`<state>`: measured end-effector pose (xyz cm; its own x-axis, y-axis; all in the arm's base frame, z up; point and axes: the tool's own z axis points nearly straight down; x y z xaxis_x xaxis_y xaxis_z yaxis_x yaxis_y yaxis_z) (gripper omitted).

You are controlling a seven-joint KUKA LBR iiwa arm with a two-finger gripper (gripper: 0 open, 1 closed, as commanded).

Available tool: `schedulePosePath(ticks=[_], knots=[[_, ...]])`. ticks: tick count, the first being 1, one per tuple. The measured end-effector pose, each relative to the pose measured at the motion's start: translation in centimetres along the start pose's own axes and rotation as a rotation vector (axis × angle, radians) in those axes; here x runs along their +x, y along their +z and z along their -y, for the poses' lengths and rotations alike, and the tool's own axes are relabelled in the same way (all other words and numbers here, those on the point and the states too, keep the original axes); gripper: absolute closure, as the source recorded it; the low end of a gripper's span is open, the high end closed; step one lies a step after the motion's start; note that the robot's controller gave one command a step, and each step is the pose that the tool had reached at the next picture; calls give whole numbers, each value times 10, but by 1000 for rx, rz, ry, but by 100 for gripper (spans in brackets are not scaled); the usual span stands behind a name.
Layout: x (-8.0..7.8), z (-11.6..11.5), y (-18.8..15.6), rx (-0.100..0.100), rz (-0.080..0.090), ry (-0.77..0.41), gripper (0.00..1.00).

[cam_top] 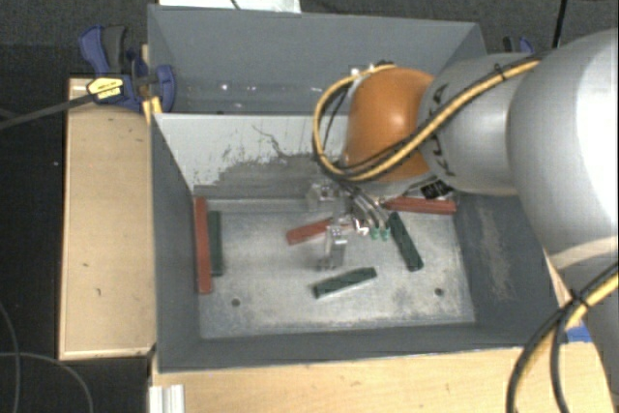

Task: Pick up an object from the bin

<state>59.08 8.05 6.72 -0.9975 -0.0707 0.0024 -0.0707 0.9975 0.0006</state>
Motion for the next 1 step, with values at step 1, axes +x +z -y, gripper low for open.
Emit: schedulePosePath(ticks=[1], knots=[[3, 4, -4, 0, 1, -47, 100]])
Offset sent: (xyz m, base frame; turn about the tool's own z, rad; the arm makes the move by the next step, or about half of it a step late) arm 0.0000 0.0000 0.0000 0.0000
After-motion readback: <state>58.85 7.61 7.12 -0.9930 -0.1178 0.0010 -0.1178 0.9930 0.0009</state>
